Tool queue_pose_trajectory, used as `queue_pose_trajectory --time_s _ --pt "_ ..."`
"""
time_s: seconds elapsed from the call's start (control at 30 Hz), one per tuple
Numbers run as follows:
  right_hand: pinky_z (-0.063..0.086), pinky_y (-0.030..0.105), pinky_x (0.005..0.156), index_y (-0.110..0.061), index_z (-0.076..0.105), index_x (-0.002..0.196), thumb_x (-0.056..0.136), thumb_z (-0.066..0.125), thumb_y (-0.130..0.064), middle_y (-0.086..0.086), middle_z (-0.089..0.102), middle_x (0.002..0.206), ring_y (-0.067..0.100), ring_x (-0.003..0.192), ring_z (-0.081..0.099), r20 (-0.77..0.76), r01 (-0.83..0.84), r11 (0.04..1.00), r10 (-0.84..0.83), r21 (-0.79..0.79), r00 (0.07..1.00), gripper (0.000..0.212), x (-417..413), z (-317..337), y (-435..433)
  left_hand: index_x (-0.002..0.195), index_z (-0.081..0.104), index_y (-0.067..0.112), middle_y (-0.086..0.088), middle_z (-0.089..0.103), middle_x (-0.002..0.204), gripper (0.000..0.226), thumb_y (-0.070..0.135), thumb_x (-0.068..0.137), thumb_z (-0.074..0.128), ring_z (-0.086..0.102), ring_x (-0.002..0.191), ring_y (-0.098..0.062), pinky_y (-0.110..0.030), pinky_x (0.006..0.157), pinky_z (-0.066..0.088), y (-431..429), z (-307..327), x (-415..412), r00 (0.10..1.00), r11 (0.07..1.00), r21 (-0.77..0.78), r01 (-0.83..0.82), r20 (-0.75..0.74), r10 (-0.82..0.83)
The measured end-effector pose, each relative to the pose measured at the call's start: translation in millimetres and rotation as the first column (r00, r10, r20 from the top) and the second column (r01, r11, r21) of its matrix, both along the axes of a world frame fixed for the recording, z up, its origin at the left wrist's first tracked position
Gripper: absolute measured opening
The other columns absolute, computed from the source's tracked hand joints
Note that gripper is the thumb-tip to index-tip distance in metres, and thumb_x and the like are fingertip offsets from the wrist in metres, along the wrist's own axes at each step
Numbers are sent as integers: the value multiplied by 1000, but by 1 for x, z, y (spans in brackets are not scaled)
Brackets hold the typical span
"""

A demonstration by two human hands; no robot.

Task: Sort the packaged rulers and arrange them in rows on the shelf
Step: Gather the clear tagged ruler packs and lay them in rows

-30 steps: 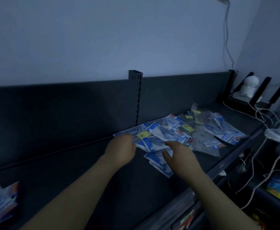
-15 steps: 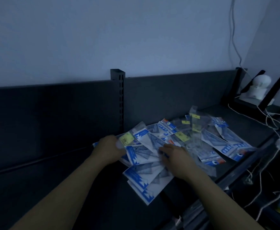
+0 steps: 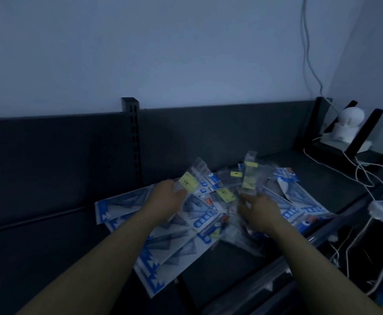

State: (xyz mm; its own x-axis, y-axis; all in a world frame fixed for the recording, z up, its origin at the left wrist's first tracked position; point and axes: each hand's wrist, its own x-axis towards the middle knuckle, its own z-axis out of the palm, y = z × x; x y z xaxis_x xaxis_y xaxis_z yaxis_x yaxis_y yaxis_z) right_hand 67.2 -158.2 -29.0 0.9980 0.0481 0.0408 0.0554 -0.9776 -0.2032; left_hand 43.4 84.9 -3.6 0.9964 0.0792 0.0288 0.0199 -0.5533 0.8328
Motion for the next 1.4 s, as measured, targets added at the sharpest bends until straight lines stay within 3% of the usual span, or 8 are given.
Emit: queue_pose_trajectory --time_s 0.17,0.33,0.53,0.73,0.87,1.0,1.23,1.4 --pt "35 37 101 -25 58 127 101 36 -28 3 57 127 24 114 52 -7 -180 968 184 174 983 34 -7 0 -14 90 57 -1 -18 66 78 15 10 94 48 60 65 -29 -33 58 49 -49 -9 15 989 987 -161 30 -137 -52" --pt "49 25 81 -16 60 126 101 39 -19 3 62 123 17 101 59 -11 -143 900 161 412 987 33 -9 12 -34 64 53 9 -10 53 64 29 26 84 63 52 62 -21 -30 60 41 -85 -12 36 983 996 -41 75 -164 -81" --pt "40 26 76 -15 45 140 101 34 -12 12 48 141 29 114 55 81 -88 930 63 356 995 40 30 17 -57 133 43 13 -3 55 130 108 75 51 72 57 113 -24 -27 85 48 -114 -11 49 966 953 274 126 -253 -55" --pt "39 42 101 -21 40 143 98 43 -24 9 41 145 34 124 46 49 -202 974 198 103 979 45 74 4 -53 114 61 16 -3 64 114 72 56 56 76 62 100 -20 -32 86 55 -109 -5 64 939 914 346 212 -330 -93" --pt "47 39 88 -23 53 128 94 50 -33 7 58 121 29 105 56 66 -229 972 225 46 972 35 83 -2 -53 93 68 10 -4 68 94 28 31 77 74 64 86 -17 -29 79 55 -95 -11 68 959 965 223 141 -272 -77" --pt "52 37 73 -17 60 110 95 43 -20 11 68 91 31 82 64 117 -223 975 222 -7 968 23 76 6 -50 98 70 7 -5 70 96 33 31 77 77 63 80 -14 -23 66 52 -90 -12 63 969 977 171 125 -231 -84" --pt "52 34 77 -11 70 106 91 55 -8 7 71 101 20 91 65 290 -279 880 172 385 941 22 38 18 -59 104 66 10 -4 68 103 56 34 59 89 64 92 -19 -35 84 57 -99 -6 60 956 958 233 169 -274 -102" --pt "52 21 88 -7 73 95 83 69 -9 -8 68 102 1 94 64 248 -246 626 86 740 965 12 7 16 -57 81 64 6 -5 65 78 12 4 77 75 63 62 -11 -21 48 49 -85 1 52 942 982 89 166 -310 -131"
